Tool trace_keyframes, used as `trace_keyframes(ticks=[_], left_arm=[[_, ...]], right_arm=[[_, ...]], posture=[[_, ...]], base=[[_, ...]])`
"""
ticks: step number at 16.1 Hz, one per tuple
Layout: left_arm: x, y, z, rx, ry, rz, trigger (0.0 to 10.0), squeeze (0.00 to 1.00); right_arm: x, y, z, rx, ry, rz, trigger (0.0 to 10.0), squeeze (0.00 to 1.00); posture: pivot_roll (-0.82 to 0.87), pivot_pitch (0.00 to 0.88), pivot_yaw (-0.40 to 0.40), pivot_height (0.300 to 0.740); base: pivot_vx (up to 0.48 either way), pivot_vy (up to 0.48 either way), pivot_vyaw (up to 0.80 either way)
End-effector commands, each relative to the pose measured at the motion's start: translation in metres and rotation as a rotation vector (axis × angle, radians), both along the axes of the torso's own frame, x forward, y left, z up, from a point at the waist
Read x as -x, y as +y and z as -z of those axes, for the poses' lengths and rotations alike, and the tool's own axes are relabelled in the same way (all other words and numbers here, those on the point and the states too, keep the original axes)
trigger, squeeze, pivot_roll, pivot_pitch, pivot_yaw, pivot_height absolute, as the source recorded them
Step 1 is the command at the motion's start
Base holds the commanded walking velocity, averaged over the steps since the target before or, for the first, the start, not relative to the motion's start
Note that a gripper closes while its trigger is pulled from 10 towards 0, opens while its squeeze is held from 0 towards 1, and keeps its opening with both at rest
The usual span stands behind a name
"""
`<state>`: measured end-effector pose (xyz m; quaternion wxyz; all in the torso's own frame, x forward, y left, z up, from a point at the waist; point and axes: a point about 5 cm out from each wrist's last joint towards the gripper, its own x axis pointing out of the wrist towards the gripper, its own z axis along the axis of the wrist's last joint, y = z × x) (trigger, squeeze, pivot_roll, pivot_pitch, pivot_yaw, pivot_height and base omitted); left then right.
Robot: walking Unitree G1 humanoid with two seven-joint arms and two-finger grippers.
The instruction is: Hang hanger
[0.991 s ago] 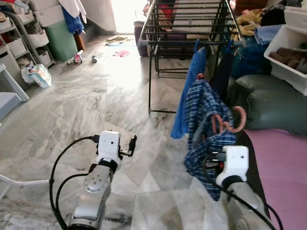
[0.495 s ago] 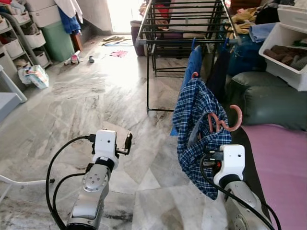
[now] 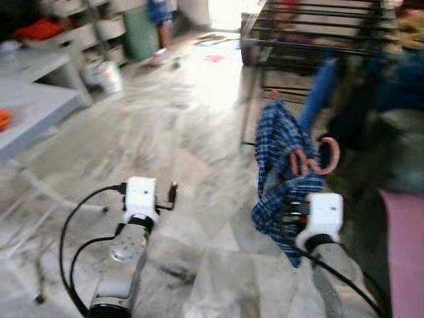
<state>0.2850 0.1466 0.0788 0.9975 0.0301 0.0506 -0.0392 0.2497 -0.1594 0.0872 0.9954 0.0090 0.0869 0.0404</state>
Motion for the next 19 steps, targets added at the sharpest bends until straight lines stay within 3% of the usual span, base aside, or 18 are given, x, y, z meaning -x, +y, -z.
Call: trace_keyframes(ticks=[1,4,11,19], left_arm=[[-0.003,0.000,-0.003,0.000,-0.006,-0.006,10.0,0.00],[-0.002,-0.001,-0.002,-0.005,-0.001,-0.009,10.0,0.00],[-0.003,-0.006,-0.007,-0.075,-0.046,0.016,10.0,0.00],[-0.003,-0.012,-0.010,-0.080,-0.073,0.018,10.0,0.00]], right_arm=[[-0.002,-0.001,-0.008,0.004,-0.032,0.003,10.0,0.00],[-0.002,-0.001,-0.008,0.006,-0.032,0.004,10.0,0.00],[-0.005,0.009,-0.013,0.028,-0.056,-0.068,10.0,0.00],[-0.010,0.021,-0.026,0.071,-0.103,-0.189,10.0,0.00]], posture=[[-0.03,0.049,0.048,0.740],[-0.03,0.056,0.053,0.740],[-0.03,0.067,0.054,0.740],[-0.05,0.072,0.040,0.740]], base=[[0.000,0.000,0.40],[0.000,0.000,0.00],[0.000,0.000,0.79],[0.000,0.000,0.79]])
